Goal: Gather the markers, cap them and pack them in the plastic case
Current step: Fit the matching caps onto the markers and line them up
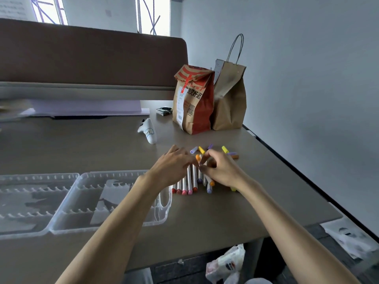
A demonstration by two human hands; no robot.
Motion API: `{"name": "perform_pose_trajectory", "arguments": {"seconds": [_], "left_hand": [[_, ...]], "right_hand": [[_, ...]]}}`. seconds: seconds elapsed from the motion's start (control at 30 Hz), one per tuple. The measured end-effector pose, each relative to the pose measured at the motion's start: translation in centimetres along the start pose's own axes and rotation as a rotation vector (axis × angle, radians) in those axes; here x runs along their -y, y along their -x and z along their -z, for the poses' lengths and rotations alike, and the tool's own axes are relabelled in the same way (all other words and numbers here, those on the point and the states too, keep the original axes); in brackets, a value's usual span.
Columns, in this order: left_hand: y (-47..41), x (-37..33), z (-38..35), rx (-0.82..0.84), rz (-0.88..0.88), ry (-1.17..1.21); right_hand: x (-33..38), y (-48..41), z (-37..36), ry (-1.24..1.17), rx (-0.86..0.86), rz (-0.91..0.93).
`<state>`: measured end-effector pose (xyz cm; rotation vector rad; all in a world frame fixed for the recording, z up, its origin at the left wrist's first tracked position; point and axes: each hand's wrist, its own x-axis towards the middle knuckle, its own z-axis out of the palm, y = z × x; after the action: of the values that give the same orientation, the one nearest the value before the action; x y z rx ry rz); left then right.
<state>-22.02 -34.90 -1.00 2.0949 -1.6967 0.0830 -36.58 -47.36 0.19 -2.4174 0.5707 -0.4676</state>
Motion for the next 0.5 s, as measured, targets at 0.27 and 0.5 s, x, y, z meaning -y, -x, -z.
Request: {"name": "perform_pose_trajectory", "arguments": {"seconds": [0.27,0.5], "left_hand": [[0.2,-0.5,1.0,-0.021,0.043,-0.016],[0.4,-0.8,1.3,0.011,0.061,-0.003]], "right_hand": [[0.2,-0.6,-0.9,0.13,-0.041,0.052],[0.0,-0.8,-1.1,0.226,-0.055,0.136]]}}
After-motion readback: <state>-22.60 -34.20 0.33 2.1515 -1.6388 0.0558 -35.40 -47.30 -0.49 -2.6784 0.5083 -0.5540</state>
